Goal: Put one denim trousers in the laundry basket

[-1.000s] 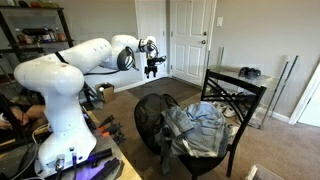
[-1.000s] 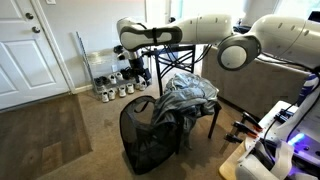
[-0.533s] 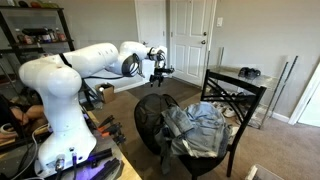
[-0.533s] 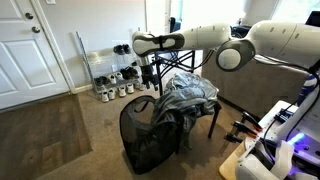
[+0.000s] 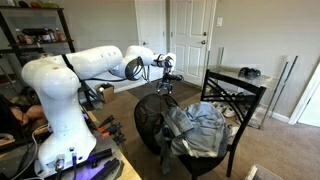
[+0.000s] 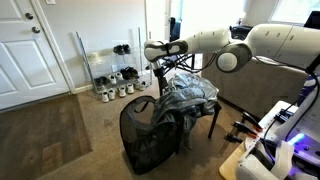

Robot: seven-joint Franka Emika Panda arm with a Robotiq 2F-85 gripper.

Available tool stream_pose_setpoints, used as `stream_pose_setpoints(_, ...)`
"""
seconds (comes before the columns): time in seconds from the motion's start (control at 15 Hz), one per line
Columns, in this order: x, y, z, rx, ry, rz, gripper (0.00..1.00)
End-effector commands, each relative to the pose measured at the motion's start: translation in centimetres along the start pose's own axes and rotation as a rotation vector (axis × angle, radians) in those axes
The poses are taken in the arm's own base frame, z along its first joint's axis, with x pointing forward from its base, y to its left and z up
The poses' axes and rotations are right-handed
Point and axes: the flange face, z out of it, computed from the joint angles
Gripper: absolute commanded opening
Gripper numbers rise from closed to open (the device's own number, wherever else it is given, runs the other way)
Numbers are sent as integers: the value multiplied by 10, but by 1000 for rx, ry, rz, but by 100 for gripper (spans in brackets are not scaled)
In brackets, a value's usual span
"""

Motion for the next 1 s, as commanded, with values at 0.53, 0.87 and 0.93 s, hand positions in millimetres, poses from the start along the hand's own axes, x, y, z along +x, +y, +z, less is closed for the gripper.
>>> stream_pose_setpoints(0.53, -13, 0, 10, 50, -57, 160, 100)
stream_pose_setpoints(0.87, -31, 47, 25, -135, 46, 396, 100)
stream_pose_setpoints(0.93, -37, 54, 34, -151, 52, 450, 100)
